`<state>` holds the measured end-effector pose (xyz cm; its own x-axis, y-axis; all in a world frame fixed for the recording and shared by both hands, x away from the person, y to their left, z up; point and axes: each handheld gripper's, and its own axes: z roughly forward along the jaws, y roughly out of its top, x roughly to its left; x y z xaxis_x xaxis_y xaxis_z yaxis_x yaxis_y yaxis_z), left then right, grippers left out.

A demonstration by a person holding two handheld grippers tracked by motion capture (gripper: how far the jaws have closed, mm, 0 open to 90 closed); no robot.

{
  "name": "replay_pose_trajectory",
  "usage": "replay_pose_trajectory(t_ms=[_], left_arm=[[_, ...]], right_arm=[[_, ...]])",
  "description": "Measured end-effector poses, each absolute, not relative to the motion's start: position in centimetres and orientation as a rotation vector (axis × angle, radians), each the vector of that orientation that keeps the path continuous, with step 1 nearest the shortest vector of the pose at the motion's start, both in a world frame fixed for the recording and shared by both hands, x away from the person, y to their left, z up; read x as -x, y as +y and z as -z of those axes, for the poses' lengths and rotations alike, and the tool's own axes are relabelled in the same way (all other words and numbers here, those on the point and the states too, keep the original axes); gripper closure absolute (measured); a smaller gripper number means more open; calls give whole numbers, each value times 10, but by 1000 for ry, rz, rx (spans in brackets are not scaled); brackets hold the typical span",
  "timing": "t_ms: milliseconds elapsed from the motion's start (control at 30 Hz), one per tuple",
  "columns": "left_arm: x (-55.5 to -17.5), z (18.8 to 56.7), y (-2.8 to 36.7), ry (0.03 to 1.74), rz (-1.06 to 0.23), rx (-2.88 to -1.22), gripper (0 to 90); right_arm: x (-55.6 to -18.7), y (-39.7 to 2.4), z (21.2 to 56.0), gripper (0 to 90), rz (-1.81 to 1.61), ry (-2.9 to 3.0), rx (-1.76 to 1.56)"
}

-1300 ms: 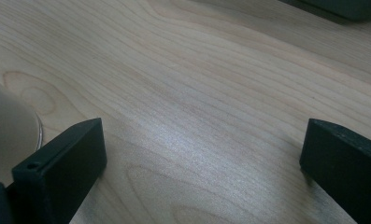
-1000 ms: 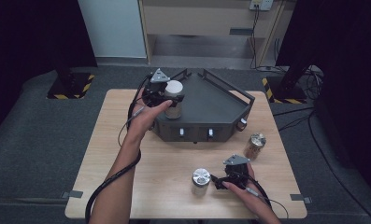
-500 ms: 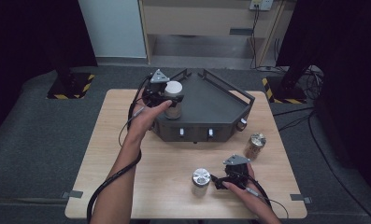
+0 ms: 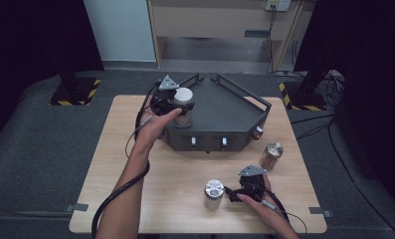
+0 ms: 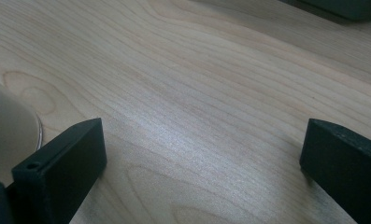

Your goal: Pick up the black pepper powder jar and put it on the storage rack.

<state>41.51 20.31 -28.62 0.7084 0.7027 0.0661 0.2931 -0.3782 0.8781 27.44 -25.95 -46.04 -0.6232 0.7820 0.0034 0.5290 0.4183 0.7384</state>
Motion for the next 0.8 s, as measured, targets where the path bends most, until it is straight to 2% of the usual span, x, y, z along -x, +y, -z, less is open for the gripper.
replay_pose_trajectory(t_ms=[800], left_arm=[[-420, 291, 208, 798, -523, -1956, 328]], right_arm=[[-274, -260, 460, 6, -1034, 2336, -1129]])
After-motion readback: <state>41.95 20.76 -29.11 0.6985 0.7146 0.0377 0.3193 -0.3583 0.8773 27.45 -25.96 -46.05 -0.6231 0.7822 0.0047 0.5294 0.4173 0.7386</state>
